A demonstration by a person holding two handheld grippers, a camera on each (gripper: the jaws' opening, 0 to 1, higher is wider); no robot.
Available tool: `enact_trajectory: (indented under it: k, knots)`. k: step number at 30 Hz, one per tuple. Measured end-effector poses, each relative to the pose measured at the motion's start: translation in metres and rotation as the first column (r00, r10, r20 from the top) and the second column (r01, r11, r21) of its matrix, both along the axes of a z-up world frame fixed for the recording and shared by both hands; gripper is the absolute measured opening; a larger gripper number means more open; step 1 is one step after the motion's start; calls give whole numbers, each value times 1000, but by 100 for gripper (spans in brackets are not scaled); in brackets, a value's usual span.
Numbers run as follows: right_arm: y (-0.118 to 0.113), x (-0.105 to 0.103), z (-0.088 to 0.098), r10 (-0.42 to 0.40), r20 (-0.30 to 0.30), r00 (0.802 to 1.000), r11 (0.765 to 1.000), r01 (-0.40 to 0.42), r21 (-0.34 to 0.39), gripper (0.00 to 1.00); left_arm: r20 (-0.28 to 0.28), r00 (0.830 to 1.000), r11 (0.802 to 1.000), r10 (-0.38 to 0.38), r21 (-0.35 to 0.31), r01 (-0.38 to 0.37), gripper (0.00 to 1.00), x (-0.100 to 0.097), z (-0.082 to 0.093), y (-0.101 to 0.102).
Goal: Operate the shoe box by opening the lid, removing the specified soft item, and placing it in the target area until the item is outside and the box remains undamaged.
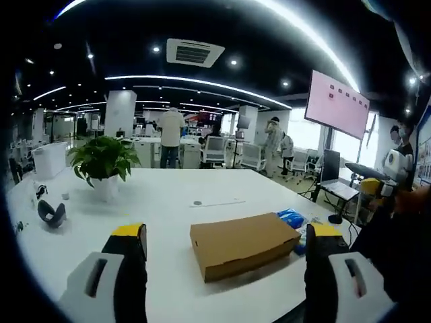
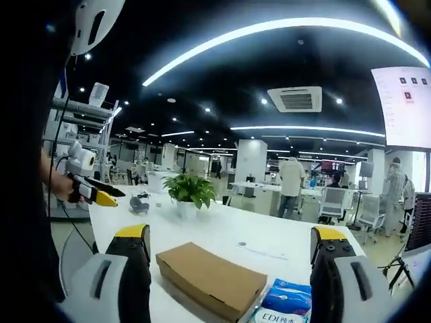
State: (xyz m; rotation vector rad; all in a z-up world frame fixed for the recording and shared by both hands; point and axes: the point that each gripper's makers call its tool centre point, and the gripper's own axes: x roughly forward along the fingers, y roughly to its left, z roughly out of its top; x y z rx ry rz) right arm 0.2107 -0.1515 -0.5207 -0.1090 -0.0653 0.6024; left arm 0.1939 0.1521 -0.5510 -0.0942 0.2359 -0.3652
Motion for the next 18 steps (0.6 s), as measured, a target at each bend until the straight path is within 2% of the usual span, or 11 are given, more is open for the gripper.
enact_trajectory:
  k: [4, 6, 9, 11, 15, 18]
  knots:
    - [-4, 1, -9, 6, -24, 1000, 1000, -6, -9, 100, -21, 1000, 1000, 0, 21, 0, 99, -3, -8, 1]
    - [6, -1, -1, 6, -23, 1000, 1000, -6, -14, 99, -29, 1000, 999, 0, 35, 1, 99, -4, -12, 1]
    - [8, -1, 2, 6, -15, 1000, 1000, -6, -12, 100, -53, 999, 999, 0, 47, 3, 99, -5, -16, 1]
    - [8, 0, 2, 9, -17, 1000, 1000, -9, -13, 100, -85, 996, 994, 7, 110, 3, 99, -5, -23, 3]
    - [14, 0, 16, 10, 2, 1000, 1000, -10, -15, 99, -75, 997, 993, -4, 118, 12, 99, -5, -21, 1]
    - [14, 2, 20, 4, -10, 1000, 1000, -4, -10, 99, -77, 997, 993, -5, 119, 14, 99, -5, -21, 1]
